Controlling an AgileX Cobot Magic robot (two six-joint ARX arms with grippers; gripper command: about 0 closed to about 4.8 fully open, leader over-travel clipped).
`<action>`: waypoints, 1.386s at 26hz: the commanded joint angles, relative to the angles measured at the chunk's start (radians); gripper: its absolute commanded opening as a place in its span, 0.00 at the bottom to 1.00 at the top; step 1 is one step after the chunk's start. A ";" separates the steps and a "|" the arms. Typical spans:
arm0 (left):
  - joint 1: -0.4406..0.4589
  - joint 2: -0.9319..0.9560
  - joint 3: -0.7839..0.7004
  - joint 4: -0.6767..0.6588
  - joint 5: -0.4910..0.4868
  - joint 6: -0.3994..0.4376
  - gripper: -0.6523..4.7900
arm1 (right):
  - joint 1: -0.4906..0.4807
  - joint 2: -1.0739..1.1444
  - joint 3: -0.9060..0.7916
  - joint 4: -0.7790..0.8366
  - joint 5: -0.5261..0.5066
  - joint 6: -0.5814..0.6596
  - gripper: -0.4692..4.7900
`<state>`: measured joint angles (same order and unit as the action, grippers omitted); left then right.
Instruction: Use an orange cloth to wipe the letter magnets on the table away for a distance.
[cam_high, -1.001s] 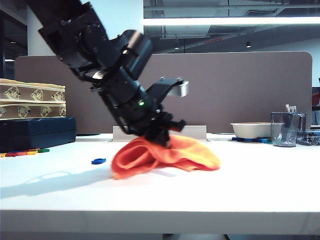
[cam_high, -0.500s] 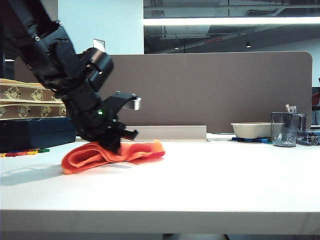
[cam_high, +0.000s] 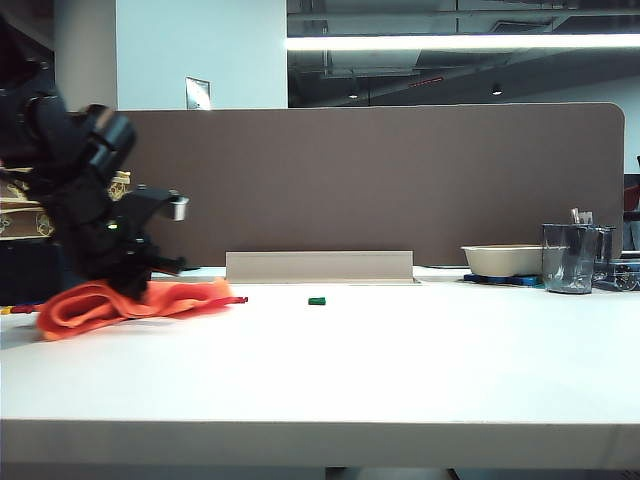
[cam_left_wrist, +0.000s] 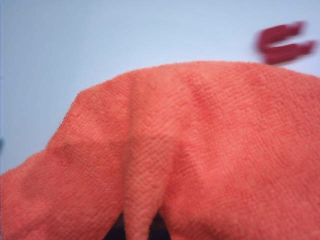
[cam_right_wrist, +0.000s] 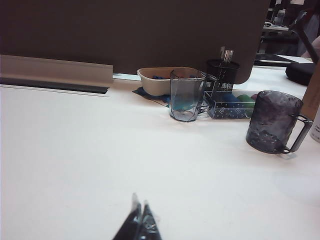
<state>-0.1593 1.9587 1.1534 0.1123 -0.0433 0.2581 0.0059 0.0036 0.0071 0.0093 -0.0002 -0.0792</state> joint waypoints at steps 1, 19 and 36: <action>0.078 0.001 0.001 0.008 0.006 0.004 0.11 | 0.000 -0.004 -0.008 0.010 0.001 0.001 0.08; -0.138 -0.107 0.082 0.163 0.108 -0.103 0.11 | 0.000 -0.004 -0.008 0.010 0.001 0.001 0.08; -0.320 0.195 0.320 0.416 0.115 -0.297 0.11 | 0.000 -0.004 -0.008 0.010 0.001 0.001 0.08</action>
<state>-0.4767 2.1456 1.4651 0.4873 0.0628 -0.0139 0.0059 0.0036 0.0071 0.0093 -0.0002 -0.0792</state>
